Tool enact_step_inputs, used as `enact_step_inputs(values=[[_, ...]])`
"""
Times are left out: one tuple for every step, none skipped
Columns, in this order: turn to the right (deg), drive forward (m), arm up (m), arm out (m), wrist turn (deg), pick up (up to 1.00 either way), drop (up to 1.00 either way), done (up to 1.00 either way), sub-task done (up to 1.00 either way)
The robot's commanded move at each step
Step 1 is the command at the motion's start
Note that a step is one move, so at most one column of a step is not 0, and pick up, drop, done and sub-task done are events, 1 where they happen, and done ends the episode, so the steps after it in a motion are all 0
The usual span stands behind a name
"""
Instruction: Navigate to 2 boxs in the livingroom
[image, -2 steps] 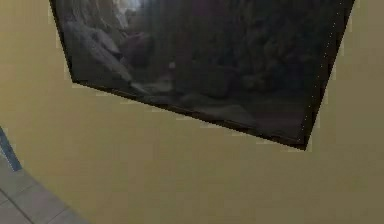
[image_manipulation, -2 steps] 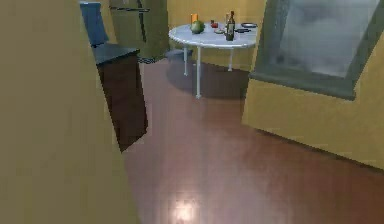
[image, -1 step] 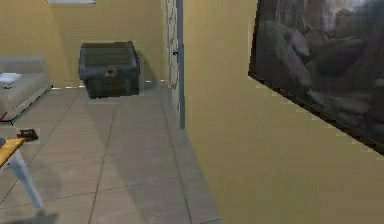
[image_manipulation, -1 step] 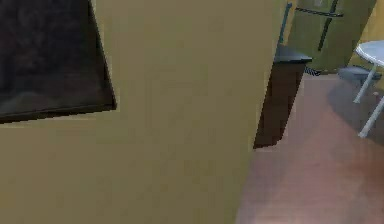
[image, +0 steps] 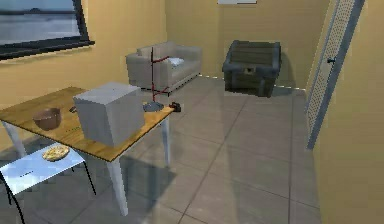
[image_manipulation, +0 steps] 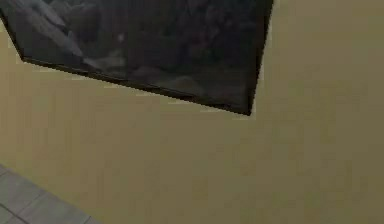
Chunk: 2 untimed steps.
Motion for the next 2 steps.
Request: enact_step_inputs(values=[[0.0, 0.30, 0.00, 0.00, 0.0, 0.00, 0.00, 0.00, 0.00], [15.0, 0.00, 0.00, 0.00, 0.0, 0.00, 0.00, 0.00, 0.00]])
